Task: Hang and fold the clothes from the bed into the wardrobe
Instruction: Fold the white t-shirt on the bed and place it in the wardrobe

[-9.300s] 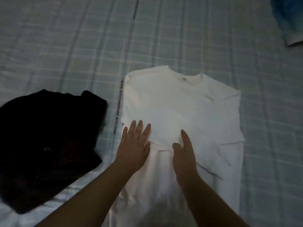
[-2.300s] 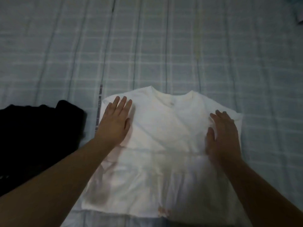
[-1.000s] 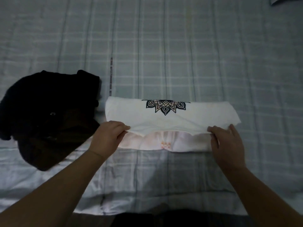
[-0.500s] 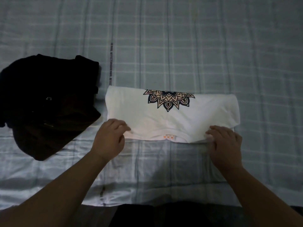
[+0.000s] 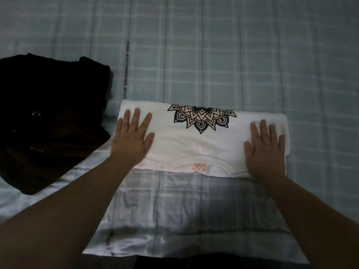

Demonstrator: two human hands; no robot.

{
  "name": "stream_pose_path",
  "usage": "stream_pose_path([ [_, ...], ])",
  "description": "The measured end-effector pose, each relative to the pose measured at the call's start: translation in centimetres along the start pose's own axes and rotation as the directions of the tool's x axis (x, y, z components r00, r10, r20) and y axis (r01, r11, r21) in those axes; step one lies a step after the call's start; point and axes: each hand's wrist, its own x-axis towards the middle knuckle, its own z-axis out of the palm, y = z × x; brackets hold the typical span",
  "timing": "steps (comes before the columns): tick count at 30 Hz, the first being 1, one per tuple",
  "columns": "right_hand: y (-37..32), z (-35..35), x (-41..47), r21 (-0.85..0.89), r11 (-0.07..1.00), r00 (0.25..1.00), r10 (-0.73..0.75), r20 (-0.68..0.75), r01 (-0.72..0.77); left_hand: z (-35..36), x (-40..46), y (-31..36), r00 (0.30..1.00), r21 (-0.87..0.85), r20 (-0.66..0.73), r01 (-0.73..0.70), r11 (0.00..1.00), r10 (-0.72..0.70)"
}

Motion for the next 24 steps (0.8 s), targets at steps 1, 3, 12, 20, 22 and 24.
stream_pose_path([
  [1,0.0,0.1,0.0,0.008,1.000,1.000,0.003,-0.006,-0.003,0.2,0.0,0.1,1.000,-0.003,-0.009,0.002,1.000,-0.002],
  [3,-0.1,0.0,-0.1,0.025,1.000,1.000,0.001,-0.011,-0.001,-0.1,-0.1,0.4,1.000,-0.004,-0.007,0.020,1.000,-0.020],
  [12,2.7,-4.4,0.3,0.521,0.848,0.874,0.327,-0.359,-0.103,-4.2,0.6,13.8,0.936,-0.221,-0.225,-0.319,0.921,0.270],
  [20,4.9,-5.6,1.6,0.695,0.336,0.714,0.598,0.363,-0.635,-2.8,2.9,30.8,0.926,-0.255,-0.094,-0.377,0.890,0.365],
  [22,5.1,-5.4,1.6,0.686,0.370,0.748,0.532,0.396,-0.626,-2.2,3.0,31.9,0.933,-0.249,-0.057,-0.357,0.900,0.354],
  [24,5.6,-5.5,1.9,0.675,0.367,0.749,0.494,0.442,-0.641,-1.9,2.8,32.0,0.929,-0.240,-0.058,-0.368,0.898,0.365],
])
